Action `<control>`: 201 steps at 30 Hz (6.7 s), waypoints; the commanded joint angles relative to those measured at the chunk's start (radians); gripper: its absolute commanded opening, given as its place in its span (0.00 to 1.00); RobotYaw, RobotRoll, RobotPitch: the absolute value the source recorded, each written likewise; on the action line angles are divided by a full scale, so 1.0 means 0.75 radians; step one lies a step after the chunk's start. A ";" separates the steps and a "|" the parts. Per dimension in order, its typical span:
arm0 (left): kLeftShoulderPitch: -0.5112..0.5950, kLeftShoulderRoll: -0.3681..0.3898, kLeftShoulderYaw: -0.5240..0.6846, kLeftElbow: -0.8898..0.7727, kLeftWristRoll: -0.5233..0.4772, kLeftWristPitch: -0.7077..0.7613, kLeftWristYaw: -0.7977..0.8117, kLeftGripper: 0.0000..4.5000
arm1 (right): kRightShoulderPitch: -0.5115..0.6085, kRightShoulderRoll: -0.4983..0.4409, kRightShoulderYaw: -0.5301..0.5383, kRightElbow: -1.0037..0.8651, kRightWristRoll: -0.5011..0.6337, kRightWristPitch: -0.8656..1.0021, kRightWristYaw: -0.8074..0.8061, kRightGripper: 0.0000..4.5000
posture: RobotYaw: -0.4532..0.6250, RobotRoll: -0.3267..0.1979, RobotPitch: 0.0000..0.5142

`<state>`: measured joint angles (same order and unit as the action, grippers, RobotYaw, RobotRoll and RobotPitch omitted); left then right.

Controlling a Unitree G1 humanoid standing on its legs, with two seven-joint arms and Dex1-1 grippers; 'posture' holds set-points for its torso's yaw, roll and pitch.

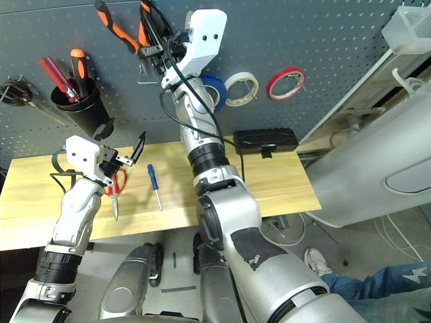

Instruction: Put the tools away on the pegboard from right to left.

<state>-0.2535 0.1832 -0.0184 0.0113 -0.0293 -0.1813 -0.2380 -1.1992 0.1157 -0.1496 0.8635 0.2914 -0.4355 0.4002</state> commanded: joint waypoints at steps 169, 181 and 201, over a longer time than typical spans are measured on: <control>-0.170 -0.060 0.071 -0.302 -0.166 0.148 -0.030 0.10 | 0.838 -0.426 0.342 -0.918 -0.040 0.881 0.571 1.00 | 0.57 0.62 0.39; -0.353 -0.015 0.171 -0.245 -0.198 0.149 0.020 0.10 | 0.706 -0.314 0.358 -0.840 -0.047 0.790 0.558 1.00 | 0.58 0.62 0.37; -0.400 0.100 0.312 0.006 -0.179 0.048 0.068 0.10 | 0.609 -0.238 0.372 -0.682 -0.071 0.647 0.548 1.00 | 0.59 0.62 0.37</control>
<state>-0.5761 0.2541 0.2111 0.0015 -0.1667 -0.1285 -0.1933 -0.7341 -0.0631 0.1259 0.3427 0.2412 0.0602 0.8098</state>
